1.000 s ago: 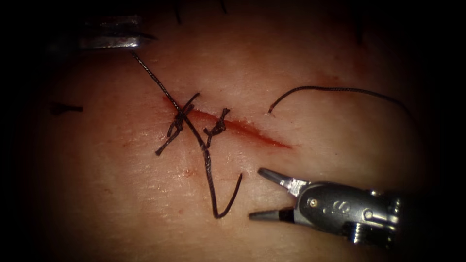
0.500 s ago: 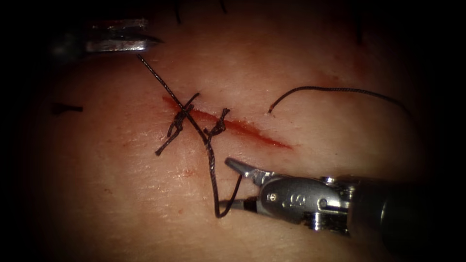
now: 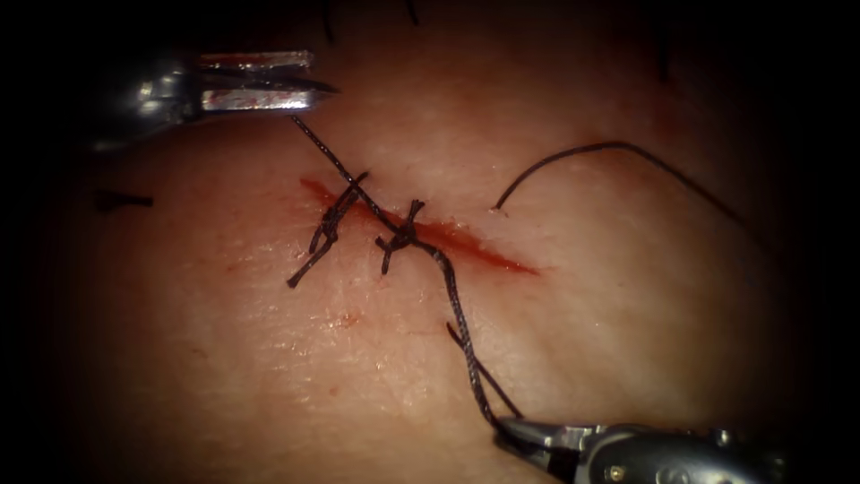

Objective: Wound Closure
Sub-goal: Pull the thread through the tissue using the right gripper, leaving only a short end of the thread

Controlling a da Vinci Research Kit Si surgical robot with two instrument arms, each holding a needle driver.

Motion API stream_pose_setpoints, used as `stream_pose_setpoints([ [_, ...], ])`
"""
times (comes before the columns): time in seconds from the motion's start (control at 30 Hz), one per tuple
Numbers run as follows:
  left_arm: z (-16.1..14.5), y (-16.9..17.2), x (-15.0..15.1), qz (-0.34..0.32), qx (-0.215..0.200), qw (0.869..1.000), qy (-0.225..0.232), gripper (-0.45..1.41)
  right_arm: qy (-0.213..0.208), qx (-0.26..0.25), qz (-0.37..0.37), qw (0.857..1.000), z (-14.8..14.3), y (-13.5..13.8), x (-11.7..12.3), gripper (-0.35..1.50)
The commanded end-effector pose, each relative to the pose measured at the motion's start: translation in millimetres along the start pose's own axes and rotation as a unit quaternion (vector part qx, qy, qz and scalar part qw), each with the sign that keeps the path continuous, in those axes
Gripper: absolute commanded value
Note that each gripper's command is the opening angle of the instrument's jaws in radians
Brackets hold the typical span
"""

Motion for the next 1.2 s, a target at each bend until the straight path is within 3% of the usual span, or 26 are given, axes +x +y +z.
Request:
stream_pose_setpoints([
  [0.03, 1.1, 0.7, -0.7, 0.001, -0.002, 1.0, 0.003, -0.45, 0.004, 0.011, 0.005, 1.0, -1.1, -2.2, 1.4, -0.35],
  [0.23, 3.1, 1.9, -1.3, 0.008, -0.012, 1.0, 0.005, -0.45, 0.016, 0.037, 0.006, 0.999, -5.3, -5.4, 5.7, -0.35],
  [0.37, 3.2, 1.8, -1.4, 0.009, -0.014, 1.0, 0.006, -0.45, 0.043, 0.052, 0.011, 0.998, -6.4, -5.9, 7.7, -0.35],
  [0.4, 3.1, 1.7, -1.4, 0.008, -0.015, 1.0, 0.006, -0.45, 0.048, 0.052, 0.015, 0.997, -6.4, -5.8, 7.9, -0.08],
  [0.47, 2.4, 1.3, -1.2, 0.007, -0.019, 1.0, 0.009, -0.45, 0.048, 0.052, 0.016, 0.997, -6.4, -5.5, 7.9, 0.84],
  [0.53, 1.3, 0.9, -0.9, 0.004, -0.016, 1.0, 0.003, -0.45, 0.048, 0.053, 0.016, 0.997, -6.3, -5.0, 7.5, 1.18],
  [0.57, -0.8, 0.5, -0.4, 0.001, -0.012, 1.0, -0.006, -0.45, 0.049, 0.052, 0.017, 0.997, -6.1, -4.4, 6.8, 1.32],
  [0.83, -8.3, -0.4, 2.1, -0.004, 0.009, 1.0, -0.013, -0.45, 0.041, 0.043, 0.021, 0.998, -4.6, -0.6, 2.8, 1.33],
  [1.1, -11.0, -2.0, 2.5, 0.003, 0.036, 0.999, -0.017, -0.45, 0.042, 0.022, 0.034, 0.998, -2.5, 3.4, -0.6, 1.4],
  [1.2, -12.0, -2.1, 2.4, 0.003, 0.041, 0.999, -0.021, -0.45, 0.052, 0.014, 0.037, 0.998, -2.2, 4.2, -1.0, 1.33],
])
